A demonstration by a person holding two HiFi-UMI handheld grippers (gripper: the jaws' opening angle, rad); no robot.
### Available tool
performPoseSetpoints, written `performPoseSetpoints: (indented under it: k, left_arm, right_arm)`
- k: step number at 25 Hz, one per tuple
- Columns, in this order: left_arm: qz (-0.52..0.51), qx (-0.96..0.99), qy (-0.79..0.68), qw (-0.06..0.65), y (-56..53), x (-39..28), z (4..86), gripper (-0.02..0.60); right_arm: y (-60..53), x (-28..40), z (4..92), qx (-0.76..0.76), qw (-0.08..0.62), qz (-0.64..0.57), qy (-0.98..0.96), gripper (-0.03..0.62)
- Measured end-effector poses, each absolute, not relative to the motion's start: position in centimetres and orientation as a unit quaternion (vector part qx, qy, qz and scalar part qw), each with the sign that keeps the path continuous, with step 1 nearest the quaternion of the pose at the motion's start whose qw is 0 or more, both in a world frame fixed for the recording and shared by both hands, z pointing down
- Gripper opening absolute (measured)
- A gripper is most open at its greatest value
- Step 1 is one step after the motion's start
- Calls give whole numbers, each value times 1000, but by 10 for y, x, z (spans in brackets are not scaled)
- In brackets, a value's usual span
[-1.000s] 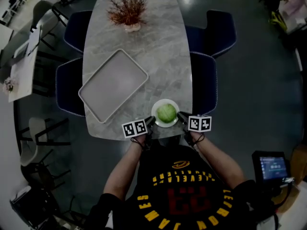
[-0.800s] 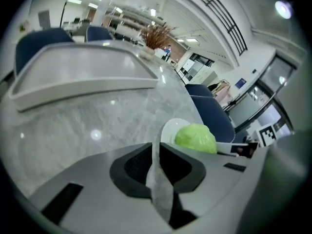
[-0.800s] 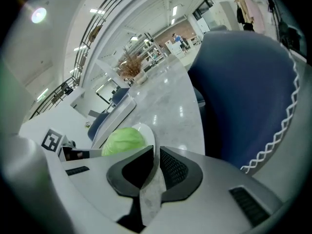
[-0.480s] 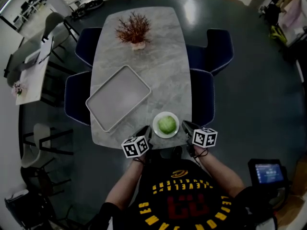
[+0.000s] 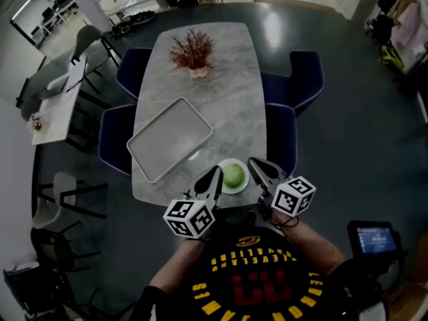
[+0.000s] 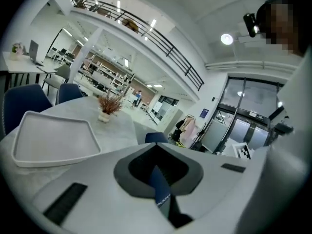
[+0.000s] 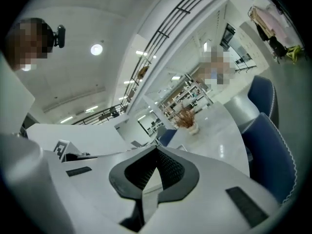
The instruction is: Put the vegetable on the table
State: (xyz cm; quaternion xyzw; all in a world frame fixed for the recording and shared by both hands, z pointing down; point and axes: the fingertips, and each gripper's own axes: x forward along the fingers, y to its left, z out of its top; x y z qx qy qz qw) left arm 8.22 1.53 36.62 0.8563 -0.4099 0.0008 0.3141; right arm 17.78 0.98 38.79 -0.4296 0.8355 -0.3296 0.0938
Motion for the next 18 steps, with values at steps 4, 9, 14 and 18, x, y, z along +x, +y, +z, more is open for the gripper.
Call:
performPoseSetpoints:
  k: [4, 9, 14, 18]
  left_arm:
    - [-25, 874, -402, 271, 22, 92, 320, 0]
    - [-52, 886, -404, 221, 27, 104, 268, 0]
    - [-52, 888, -397, 225, 37, 114, 260, 0]
    - [-45, 893, -396, 211, 49, 124, 261, 0]
  right_arm:
    - [15, 178, 335, -416, 114, -283, 856, 5]
    - [25, 174, 299, -404, 117, -271, 866, 5]
    - [42, 172, 292, -411, 107, -233, 875, 5]
    - [50, 181, 286, -425, 84, -181, 883, 5]
